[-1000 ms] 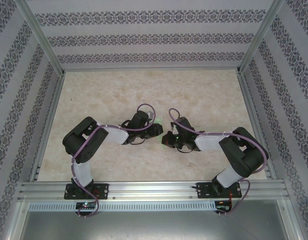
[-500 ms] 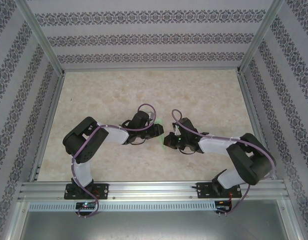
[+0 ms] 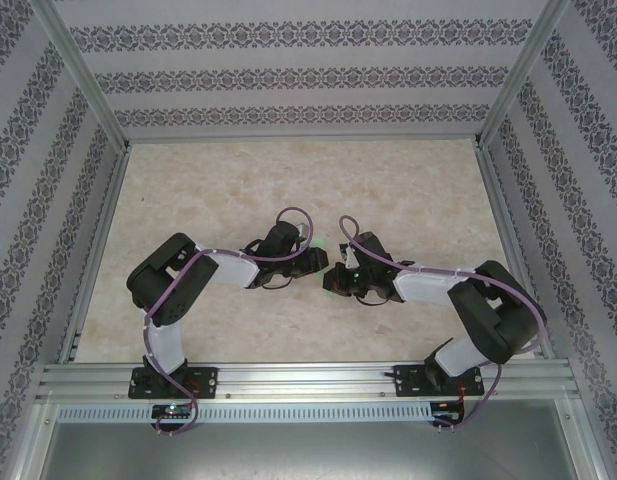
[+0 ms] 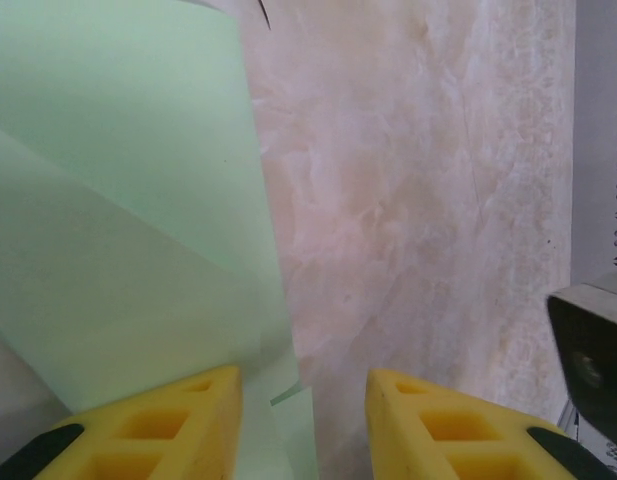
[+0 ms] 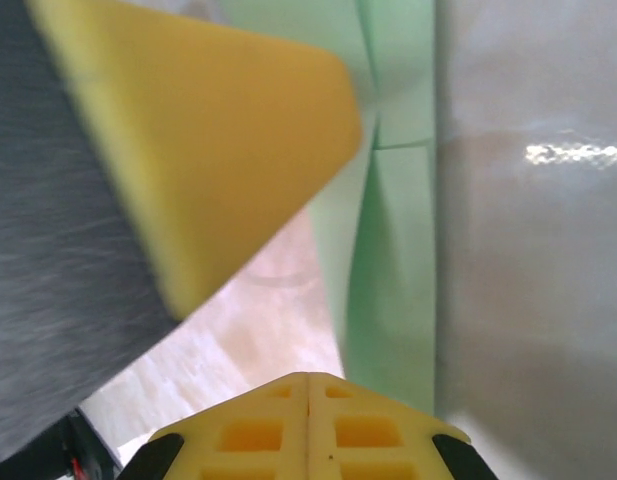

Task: Fold a paper plane with a square sheet of paper (pick it up from the middle)
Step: Fold the wing for the fifth time at the center of the table.

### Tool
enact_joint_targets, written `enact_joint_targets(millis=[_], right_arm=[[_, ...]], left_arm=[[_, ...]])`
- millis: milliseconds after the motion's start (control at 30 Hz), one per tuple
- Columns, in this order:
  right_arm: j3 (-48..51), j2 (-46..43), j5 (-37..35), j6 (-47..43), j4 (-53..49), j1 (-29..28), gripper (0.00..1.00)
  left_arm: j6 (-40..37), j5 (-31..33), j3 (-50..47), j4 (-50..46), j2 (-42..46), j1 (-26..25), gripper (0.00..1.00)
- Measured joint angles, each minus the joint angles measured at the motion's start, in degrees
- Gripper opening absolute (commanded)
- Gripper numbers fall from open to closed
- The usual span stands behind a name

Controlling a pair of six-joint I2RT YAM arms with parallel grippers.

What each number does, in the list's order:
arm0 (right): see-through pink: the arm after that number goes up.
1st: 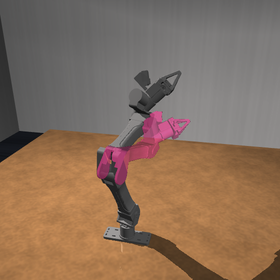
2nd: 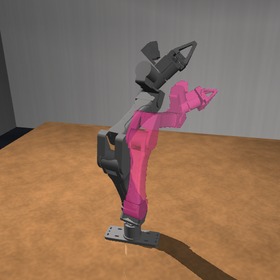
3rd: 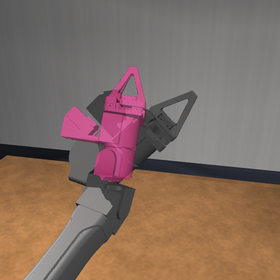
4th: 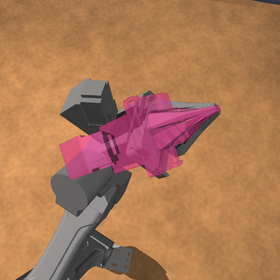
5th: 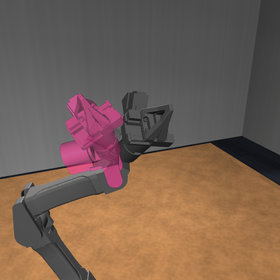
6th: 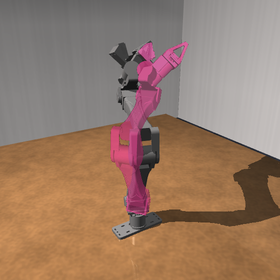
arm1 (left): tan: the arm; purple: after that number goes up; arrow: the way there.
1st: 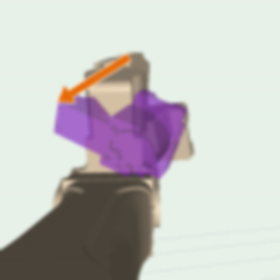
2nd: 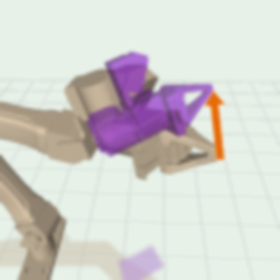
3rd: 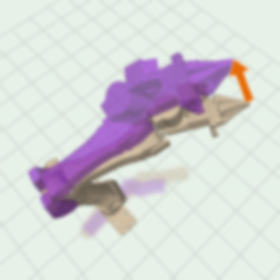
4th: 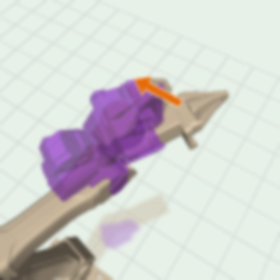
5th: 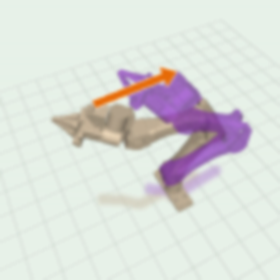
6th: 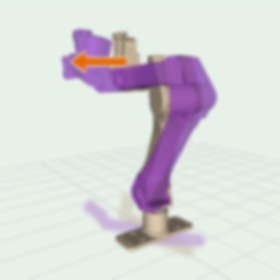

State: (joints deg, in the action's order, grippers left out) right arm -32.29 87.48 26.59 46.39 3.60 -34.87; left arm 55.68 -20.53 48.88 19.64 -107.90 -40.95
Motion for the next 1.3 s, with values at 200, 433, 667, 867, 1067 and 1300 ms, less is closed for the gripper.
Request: enact_joint_targets(millis=[200, 433, 667, 867, 1067, 1300], right_arm=[[-1.0, 0.9, -0.1, -1.3, -1.3, 0.0, 0.06], [-0.7, 2.2, -0.4, -2.4, -1.6, 1.0, 0.06], [1.0, 2.9, 0.3, -2.3, 1.0, 1.8, 0.05], [3.7, 2.8, 1.9, -1.0, 5.7, 2.4, 0.05], [4.6, 1.7, 2.5, -1.1, 5.7, 2.4, 0.06], [4.9, -1.0, 2.8, -2.7, 0.4, 2.4, 0.07]], left_arm=[[-0.2, 0.0, 0.1, 0.0, 0.0, 0.0, 0.39], [-0.2, 0.0, 0.1, -0.1, 0.0, 0.0, 0.39], [-0.2, -0.2, 0.1, -0.2, 0.0, 0.0, 0.39], [-0.4, -0.2, 0.1, -0.2, 0.0, -0.1, 0.38], [-0.4, -0.2, 0.2, -0.7, 0.0, -0.1, 0.38], [-0.6, -0.2, 0.9, -1.9, -0.2, -0.1, 0.37]])
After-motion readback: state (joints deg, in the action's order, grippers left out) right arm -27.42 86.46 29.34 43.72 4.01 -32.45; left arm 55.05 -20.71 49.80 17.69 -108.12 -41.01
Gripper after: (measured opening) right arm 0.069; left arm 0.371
